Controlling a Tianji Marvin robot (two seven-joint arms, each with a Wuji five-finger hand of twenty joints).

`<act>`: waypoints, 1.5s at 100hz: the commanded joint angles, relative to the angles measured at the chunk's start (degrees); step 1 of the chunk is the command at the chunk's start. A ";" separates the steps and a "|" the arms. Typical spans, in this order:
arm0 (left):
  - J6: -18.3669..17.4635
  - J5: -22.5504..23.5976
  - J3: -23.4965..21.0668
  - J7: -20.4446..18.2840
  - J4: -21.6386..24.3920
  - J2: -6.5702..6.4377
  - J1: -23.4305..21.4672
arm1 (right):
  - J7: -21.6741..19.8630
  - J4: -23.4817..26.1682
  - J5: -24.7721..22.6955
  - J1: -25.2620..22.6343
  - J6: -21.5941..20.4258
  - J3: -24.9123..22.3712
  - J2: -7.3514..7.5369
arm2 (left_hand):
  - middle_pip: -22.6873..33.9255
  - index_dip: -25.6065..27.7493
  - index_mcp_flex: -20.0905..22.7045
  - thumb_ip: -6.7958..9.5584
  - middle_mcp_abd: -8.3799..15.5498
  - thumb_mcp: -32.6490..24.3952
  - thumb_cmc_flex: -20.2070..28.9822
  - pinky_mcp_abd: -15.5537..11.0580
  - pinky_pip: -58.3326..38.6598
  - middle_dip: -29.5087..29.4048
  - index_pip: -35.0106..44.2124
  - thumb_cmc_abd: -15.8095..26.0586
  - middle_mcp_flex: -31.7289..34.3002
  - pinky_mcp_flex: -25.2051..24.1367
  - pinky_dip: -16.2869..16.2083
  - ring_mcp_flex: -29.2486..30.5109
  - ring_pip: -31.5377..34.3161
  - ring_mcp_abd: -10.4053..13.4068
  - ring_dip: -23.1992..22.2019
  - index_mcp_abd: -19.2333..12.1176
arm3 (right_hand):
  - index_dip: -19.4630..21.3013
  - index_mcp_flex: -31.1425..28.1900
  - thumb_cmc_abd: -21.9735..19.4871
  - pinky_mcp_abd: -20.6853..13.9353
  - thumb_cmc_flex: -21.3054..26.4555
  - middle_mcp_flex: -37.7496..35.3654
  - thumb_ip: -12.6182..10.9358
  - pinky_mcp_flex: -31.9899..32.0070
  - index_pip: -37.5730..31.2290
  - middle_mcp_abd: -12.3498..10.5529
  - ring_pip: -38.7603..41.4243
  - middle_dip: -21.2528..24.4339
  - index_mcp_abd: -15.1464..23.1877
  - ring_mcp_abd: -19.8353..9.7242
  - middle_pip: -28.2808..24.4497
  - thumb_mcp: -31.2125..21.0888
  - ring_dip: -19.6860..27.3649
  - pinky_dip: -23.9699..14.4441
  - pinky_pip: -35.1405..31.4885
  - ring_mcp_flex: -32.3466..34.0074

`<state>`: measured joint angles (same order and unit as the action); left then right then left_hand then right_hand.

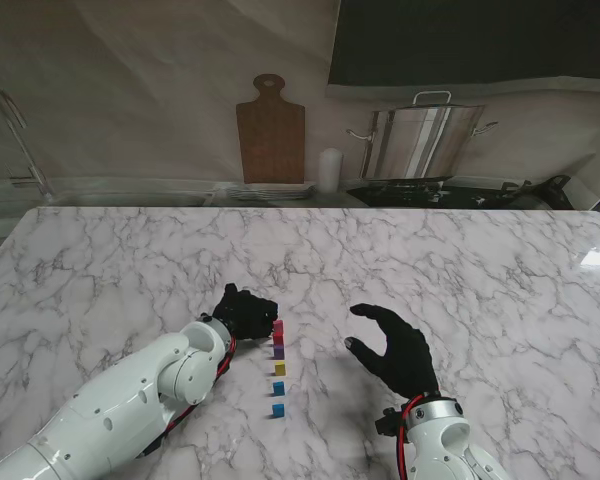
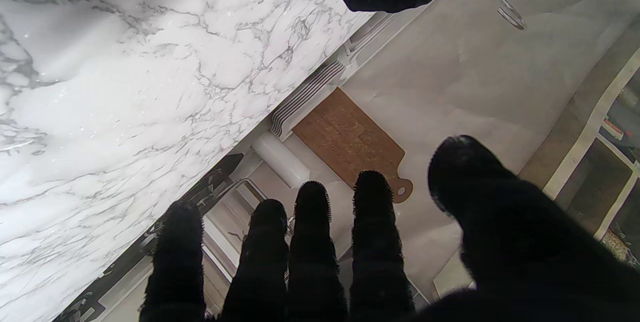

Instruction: Arrange dominoes in a row

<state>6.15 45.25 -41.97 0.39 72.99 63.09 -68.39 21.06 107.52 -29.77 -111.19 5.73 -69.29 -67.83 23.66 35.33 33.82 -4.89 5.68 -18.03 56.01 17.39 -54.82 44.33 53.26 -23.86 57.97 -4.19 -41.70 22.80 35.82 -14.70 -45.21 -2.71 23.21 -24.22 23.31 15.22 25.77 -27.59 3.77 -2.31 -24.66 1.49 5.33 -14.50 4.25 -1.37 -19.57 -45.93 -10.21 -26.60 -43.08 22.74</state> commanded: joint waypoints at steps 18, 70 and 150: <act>0.14 1.19 -0.83 -2.67 1.07 -0.78 -0.86 | -0.13 0.05 -0.02 -0.20 0.29 0.11 -0.04 | -2.73 -0.38 -2.35 0.84 0.19 -1.80 -1.10 0.46 2.35 -4.22 -5.53 -1.82 -4.28 -1.28 0.05 -2.36 -0.91 -1.49 -0.30 3.44 | 0.88 -0.67 -0.26 0.51 -0.08 -0.54 -1.19 0.15 0.12 0.18 0.43 -0.37 -0.48 -0.17 -0.41 0.01 -0.65 -1.07 -0.45 0.17; -3.25 7.58 -15.67 -8.14 10.11 -3.12 -11.18 | -0.08 0.14 -0.62 0.04 0.32 0.46 0.03 | -1.90 -8.16 -5.98 2.27 -6.17 -5.89 -9.40 0.36 13.74 -25.38 -28.02 5.84 -20.97 -1.24 2.44 -3.29 -14.72 -1.73 11.86 10.60 | 0.87 -0.65 -0.31 0.49 -0.21 -0.50 -1.16 0.21 0.15 0.17 0.37 -0.35 -0.48 -0.11 -0.37 0.14 -0.64 -1.05 -0.37 0.06; -11.21 -5.39 -34.33 4.57 33.09 0.18 -42.86 | -2.88 -3.37 -3.11 3.46 -1.30 3.42 1.00 | -19.44 -16.21 -20.18 4.60 -15.33 18.78 -5.99 1.72 53.79 -33.29 -50.41 26.00 -47.62 -0.76 18.53 -22.34 -33.01 -2.77 23.31 16.48 | -0.99 5.75 -3.05 -0.34 -0.55 4.75 -1.46 1.80 3.89 -2.43 -1.10 1.44 0.77 -1.13 2.14 2.07 0.10 0.44 2.18 -2.88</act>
<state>-4.11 40.45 -76.76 4.09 104.97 62.52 -108.89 18.44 105.18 -32.39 -107.98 5.57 -66.11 -67.00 5.64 20.32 16.06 -1.86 -9.58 -0.27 51.07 18.62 -3.71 11.84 4.18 -1.39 13.38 -5.43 -26.61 2.62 4.91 -17.56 -23.24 13.70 23.25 -21.20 22.21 15.23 25.77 -25.62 3.77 -1.90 -21.98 0.82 5.33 -13.88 4.24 -1.35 -18.83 -45.15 -10.21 -26.60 -42.32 22.67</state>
